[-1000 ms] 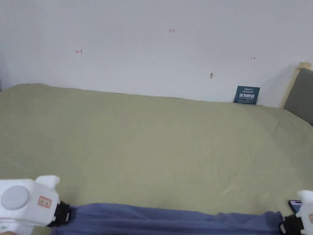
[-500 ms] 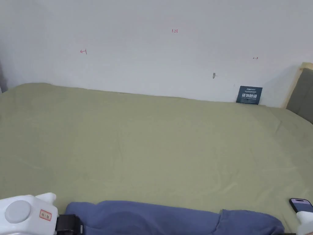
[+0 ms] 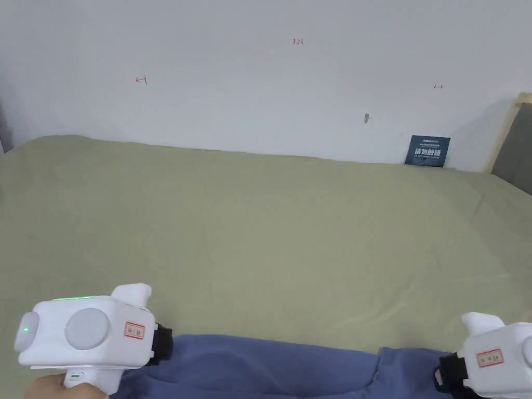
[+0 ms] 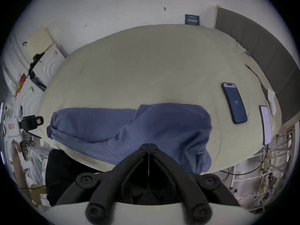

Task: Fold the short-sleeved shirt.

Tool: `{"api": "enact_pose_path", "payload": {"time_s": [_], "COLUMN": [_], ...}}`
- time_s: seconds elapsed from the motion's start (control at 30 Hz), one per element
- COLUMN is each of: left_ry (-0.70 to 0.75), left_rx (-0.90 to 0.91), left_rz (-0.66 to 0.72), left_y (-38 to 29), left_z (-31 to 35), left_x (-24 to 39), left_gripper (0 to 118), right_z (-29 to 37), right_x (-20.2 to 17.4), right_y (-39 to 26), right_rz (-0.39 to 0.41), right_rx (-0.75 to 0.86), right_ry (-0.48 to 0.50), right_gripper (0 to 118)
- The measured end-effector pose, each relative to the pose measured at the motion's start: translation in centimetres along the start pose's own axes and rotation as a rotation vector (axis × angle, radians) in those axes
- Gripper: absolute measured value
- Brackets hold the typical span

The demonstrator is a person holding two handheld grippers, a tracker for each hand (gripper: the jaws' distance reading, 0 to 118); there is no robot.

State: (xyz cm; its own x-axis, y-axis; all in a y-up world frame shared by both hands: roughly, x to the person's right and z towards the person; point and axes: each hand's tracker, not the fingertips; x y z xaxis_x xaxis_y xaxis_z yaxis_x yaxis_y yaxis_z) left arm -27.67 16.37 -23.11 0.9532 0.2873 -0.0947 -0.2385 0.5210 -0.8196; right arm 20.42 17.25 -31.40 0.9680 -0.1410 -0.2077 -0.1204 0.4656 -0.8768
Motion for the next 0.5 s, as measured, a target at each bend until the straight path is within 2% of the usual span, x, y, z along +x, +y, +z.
{"api": "enact_pose_path", "payload": {"time_s": [0.13,0.2,0.3,0.43,0.47,0.5], "left_ry": [-0.026,-0.094,-0.217,-0.265,-0.259,-0.281], "left_rx": [-0.021,0.038,0.0,-0.019,-0.004,-0.007], "left_rz": [-0.013,-0.012,0.044,0.117,0.156,0.171], "left_y": [-0.5,-0.5,0.2,0.6,0.3,-0.5], "left_z": [-0.7,0.0,0.1,0.2,0.3,0.9], "left_x": [-0.9,-2.0,-6.4,-13.3,-14.6,-14.8], "left_gripper": [0,0,0,0,1,12], "right_z": [-1.0,-1.1,-1.4,-1.6,-1.7,-1.8], "right_x": [-0.5,-0.6,-1.0,-0.9,-0.8,-0.8], "right_y": [-0.1,-0.2,-0.2,-0.3,-0.4,-0.5], "right_rz": [0.005,0.021,0.065,0.057,0.049,0.043], "right_rx": [-0.01,-0.012,-0.017,-0.027,-0.029,-0.029], "right_ry": [0.037,0.045,0.015,0.037,0.052,0.078], "right_gripper": [0,0,0,0,0,0]}}
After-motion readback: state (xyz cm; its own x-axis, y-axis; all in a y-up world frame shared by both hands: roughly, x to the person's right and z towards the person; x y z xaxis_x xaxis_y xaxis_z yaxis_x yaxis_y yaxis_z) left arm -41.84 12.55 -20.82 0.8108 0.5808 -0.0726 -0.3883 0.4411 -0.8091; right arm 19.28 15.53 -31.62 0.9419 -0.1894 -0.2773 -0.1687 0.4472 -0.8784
